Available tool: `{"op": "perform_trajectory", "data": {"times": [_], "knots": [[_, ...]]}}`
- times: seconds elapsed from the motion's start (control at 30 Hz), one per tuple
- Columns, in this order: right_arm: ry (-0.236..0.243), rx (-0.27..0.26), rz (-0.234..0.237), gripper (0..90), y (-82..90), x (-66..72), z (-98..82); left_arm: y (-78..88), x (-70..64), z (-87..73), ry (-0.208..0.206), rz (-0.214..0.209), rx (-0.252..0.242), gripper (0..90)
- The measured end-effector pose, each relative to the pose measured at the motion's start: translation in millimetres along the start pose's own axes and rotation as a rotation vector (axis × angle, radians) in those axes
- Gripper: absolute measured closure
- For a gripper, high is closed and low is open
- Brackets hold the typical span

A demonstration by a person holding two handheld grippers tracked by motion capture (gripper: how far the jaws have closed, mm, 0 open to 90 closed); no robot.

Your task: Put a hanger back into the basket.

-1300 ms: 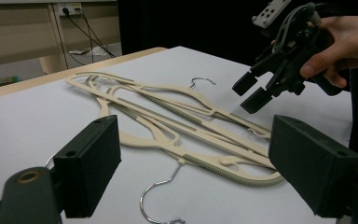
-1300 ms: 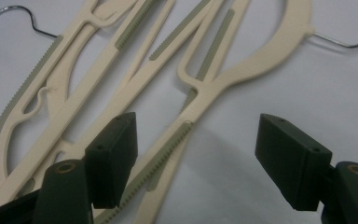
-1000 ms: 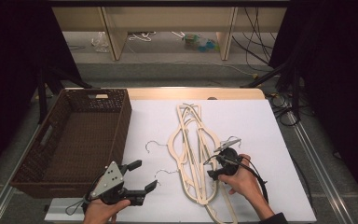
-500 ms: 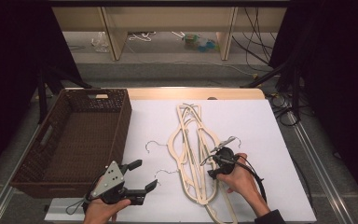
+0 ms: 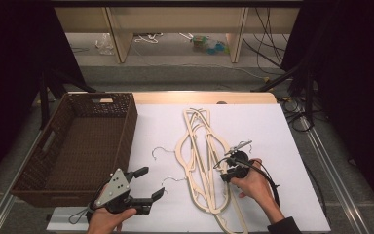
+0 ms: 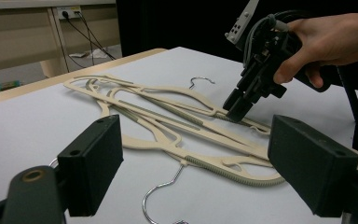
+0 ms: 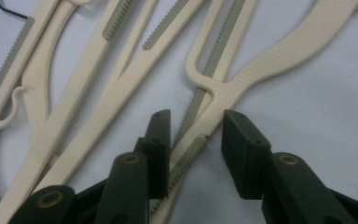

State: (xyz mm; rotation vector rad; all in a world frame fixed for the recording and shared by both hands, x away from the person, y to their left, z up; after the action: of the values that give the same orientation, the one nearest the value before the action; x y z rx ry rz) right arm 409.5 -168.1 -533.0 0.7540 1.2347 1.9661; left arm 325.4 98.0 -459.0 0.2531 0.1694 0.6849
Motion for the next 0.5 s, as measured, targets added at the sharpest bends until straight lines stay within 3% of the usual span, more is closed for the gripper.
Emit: {"op": "perform_trajectory", "data": {"times": [0.03, 0.13, 0.23, 0.33, 0.4, 0.43, 0.47, 0.5], "knots": [[-0.015, -0.013, 0.000, 71.3, 2.6, -0.9, 1.1, 0.1, -0.1, 0.1, 0.001, 0.000, -0.001, 17.8], [-0.026, -0.011, -0.015, 70.7, 2.0, -5.2, 0.3, -0.2, -0.1, -0.1, 0.000, -0.002, 0.001, 17.8], [-0.069, -0.001, -0.014, 60.7, 1.7, -4.9, -1.2, -0.1, -0.1, 0.1, -0.006, -0.002, 0.000, 17.8], [-0.028, 0.008, -0.009, 66.3, 1.7, -5.0, -1.5, -0.1, 0.2, 0.2, -0.012, -0.002, 0.000, 17.9], [-0.027, 0.018, 0.001, 68.3, 2.9, -6.1, -2.7, 0.2, -0.3, 0.2, 0.000, 0.000, -0.001, 17.9], [-0.019, 0.036, -0.052, 69.9, 4.9, -12.6, -5.1, 0.4, -0.4, 0.3, -0.001, 0.000, -0.002, 17.9], [-0.019, 0.036, -0.052, 69.9, 4.9, -12.6, -5.1, 0.5, -0.5, 0.4, 0.000, -0.001, -0.002, 17.9], [-0.014, 0.056, -0.081, 70.5, 5.0, -17.0, -7.5, 0.6, -0.4, 0.4, -0.001, -0.001, -0.003, 17.9]]}}
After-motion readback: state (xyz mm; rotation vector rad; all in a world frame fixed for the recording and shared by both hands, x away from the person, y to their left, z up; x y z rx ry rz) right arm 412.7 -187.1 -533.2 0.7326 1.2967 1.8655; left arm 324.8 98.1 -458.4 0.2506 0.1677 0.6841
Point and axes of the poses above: each handheld gripper's, and its own axes: y roughly backward along the jaws, z roughly out of its top, x roughly to its left, the point moved 8 cm from there along -y, roughly forward along the jaws, and after that the axes turned 3 degrees about x, right-handed, at the moved point
